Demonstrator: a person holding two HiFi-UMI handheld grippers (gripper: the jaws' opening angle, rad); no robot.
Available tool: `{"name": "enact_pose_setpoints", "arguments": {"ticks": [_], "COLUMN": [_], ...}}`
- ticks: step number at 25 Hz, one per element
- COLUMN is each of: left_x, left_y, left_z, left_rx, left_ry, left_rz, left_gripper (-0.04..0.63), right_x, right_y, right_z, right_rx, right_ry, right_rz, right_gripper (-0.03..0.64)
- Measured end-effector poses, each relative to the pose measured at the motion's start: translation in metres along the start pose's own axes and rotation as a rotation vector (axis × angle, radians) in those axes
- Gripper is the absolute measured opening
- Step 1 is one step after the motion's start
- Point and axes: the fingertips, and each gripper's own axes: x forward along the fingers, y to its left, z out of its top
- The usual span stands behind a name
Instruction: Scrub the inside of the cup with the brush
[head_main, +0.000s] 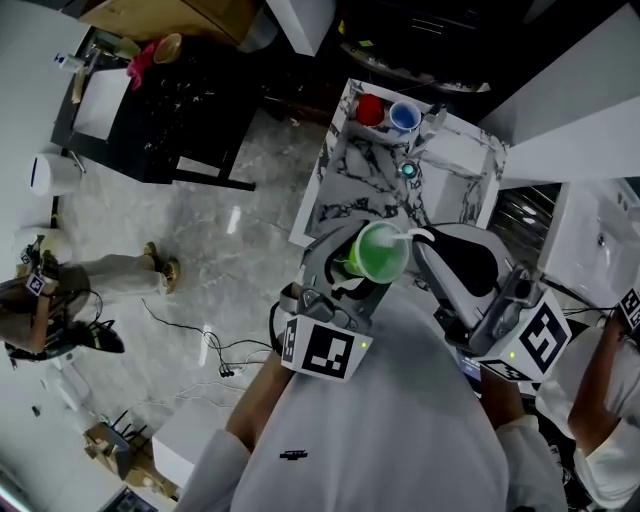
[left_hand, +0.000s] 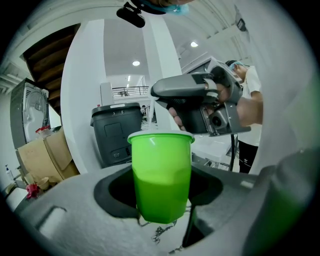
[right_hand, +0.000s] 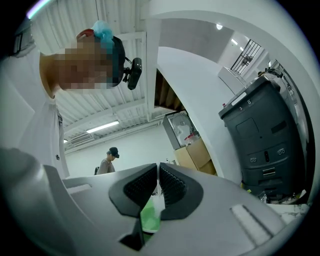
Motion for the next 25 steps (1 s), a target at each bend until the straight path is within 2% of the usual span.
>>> {"name": "enact_pose_setpoints", "arguments": {"ticks": [11,14,25], "left_x": [-0.012,-0.011,-0.003], "left_y": [0.011,0.013,0.015], "left_z": [0.002,0.003,-0.002], "left_rx": [-0.034,-0.017,-0.046], "left_ry": [-0.004,0.0,0.018], "left_rz": [0.084,0.088,0.098], "left_gripper": [0.259,0.259,0.259], "right_x": [-0.014,-0.017,-0.019], "right_y": [-0.006,-0.003,0.01], "right_z": [-0.004,-0.01,-0.011], "right_rx": [-0.001,0.012,0.091], "right_ry": [0.033,0.057,0.077], "right_rz": [0.004,0.018,0.102], "right_gripper": [0.021,0.021,0.02]}}
